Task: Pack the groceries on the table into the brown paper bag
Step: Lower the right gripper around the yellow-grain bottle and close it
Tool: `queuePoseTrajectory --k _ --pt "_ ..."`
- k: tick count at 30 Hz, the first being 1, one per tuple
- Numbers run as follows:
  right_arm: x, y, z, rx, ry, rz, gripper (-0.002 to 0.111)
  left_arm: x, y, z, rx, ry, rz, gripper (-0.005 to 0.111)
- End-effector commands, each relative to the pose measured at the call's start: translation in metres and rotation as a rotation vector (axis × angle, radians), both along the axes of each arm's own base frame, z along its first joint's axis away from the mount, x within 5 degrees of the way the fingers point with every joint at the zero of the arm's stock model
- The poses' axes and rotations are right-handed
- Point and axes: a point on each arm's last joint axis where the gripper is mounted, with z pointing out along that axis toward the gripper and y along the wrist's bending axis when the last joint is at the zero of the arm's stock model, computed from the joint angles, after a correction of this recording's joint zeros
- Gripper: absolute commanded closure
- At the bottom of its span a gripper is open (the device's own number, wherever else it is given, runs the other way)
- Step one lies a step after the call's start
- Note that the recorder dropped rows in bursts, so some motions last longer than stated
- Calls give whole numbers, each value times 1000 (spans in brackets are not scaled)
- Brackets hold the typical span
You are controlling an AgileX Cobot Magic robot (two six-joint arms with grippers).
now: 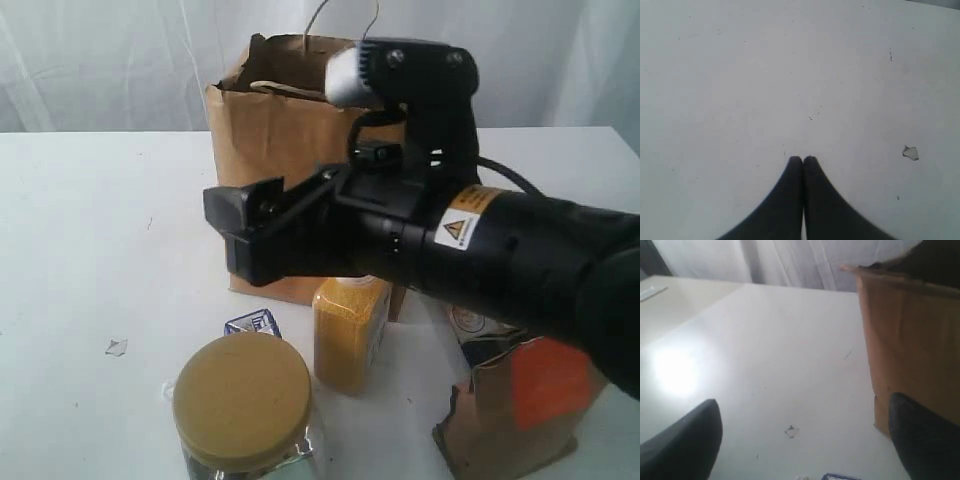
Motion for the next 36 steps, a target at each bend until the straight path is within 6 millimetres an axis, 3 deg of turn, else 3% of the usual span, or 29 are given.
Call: queuePoseTrajectory --k 1,7,10,14,19,28,36 --pt "6 12 2 -97 16 53 25 0 0 -2 9 6 2 107" --pt "19 32 13 -250 15 132 26 0 0 -2 9 6 2 107" --pt "23 34 11 -388 153 145 26 0 0 -2 9 6 2 107" --pt "31 28 23 -500 346 -4 26 0 0 -2 9 6 2 107" --pt "44 23 38 -502 471 -236 26 0 0 -2 9 6 2 107" --pt "46 28 17 -504 707 -399 26 0 0 -2 9 6 2 107" --pt "69 30 -10 -535 729 -519 26 0 0 -2 9 6 2 107"
